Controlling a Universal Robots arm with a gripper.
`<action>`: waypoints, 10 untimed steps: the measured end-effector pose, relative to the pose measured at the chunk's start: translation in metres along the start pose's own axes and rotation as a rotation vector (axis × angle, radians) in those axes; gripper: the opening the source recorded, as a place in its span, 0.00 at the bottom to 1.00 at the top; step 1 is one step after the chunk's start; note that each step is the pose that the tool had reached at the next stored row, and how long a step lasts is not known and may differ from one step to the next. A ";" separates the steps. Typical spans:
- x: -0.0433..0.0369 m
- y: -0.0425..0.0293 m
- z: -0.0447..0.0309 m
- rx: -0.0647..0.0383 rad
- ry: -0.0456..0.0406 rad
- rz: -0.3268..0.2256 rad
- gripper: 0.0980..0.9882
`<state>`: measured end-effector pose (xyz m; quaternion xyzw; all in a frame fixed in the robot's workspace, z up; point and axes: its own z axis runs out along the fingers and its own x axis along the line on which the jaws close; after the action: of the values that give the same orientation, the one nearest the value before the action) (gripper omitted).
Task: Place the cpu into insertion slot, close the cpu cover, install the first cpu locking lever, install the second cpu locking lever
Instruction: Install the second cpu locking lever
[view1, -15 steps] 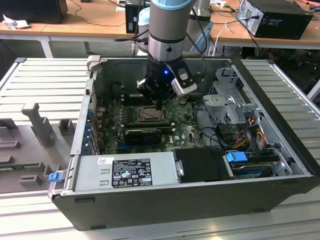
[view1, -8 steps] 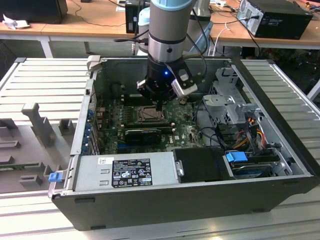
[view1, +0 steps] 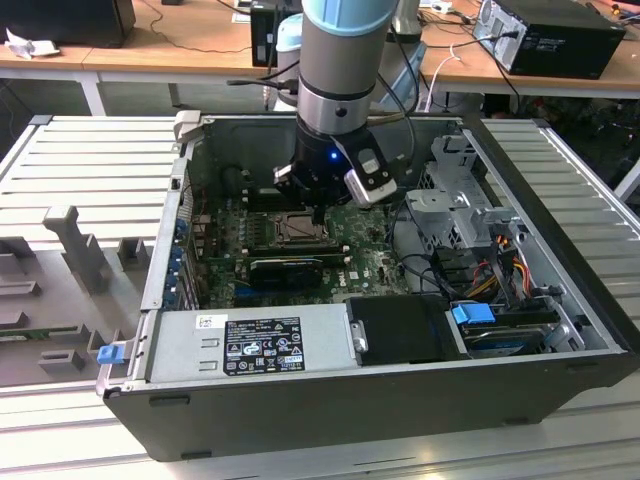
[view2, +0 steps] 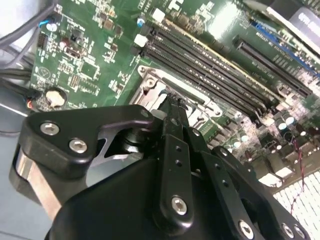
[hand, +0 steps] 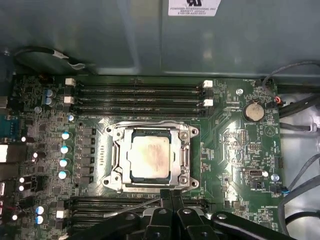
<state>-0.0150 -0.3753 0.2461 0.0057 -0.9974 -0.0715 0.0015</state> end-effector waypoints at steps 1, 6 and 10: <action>0.0001 -0.0010 0.0029 0.000 0.0016 -0.003 0.01; 0.0156 -0.0032 0.0104 0.000 0.0044 -0.011 0.01; 0.0321 -0.0049 0.0144 0.000 0.0054 -0.013 0.01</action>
<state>-0.0471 -0.3785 0.2313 0.0123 -0.9974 -0.0715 0.0037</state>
